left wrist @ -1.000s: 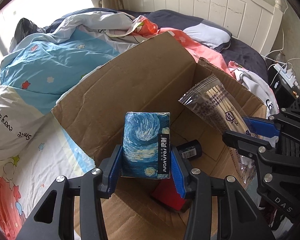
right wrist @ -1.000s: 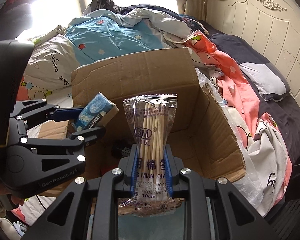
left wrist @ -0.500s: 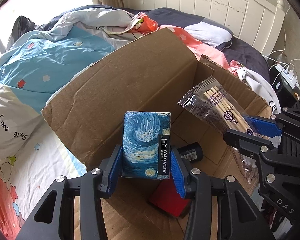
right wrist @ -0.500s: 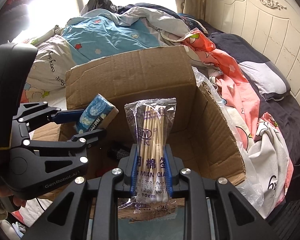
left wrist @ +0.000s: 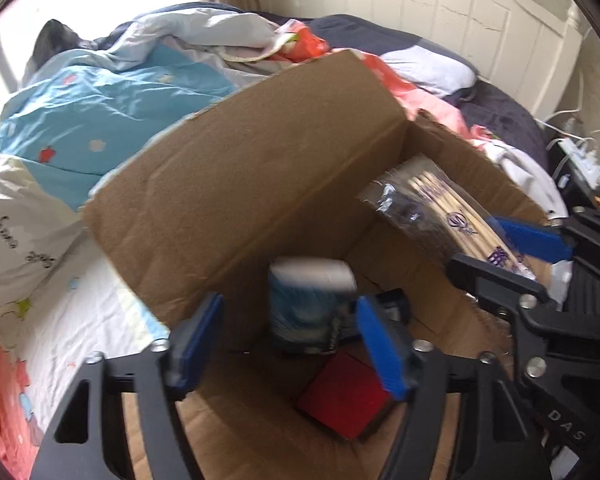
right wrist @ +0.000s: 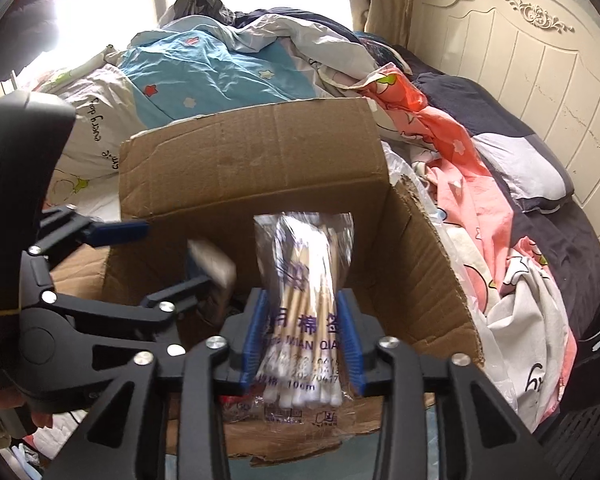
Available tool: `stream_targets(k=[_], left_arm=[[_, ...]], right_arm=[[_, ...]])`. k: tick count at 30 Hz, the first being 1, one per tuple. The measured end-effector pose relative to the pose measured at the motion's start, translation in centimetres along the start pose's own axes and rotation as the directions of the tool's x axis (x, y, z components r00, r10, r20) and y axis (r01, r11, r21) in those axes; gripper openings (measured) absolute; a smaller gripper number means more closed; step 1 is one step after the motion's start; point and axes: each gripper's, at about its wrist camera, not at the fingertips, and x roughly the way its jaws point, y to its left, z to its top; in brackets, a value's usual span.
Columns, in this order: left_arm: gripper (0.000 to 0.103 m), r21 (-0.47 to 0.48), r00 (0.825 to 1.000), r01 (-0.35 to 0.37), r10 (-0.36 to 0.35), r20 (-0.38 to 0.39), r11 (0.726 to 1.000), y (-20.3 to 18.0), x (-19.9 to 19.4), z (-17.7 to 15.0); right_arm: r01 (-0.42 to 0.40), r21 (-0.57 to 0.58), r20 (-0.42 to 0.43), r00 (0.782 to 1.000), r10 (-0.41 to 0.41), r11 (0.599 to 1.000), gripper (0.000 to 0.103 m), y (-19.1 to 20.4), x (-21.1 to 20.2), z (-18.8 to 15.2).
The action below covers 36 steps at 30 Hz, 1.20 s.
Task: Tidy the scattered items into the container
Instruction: 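Open left tool to drop tissue pack while right tool drops swab bag, then withdraw both tools from the box toward the orange and pink tubes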
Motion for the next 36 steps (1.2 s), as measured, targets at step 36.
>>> stream_targets(k=[36], left_arm=[[0.098,-0.110,0.999,-0.047,0.045,-0.024,0.993,6.8,-4.5,-4.9]], right_arm=[[0.025,-0.054,-0.024,0.999,-0.027,0.998,0.055,5.9,-2.5,-0.2]])
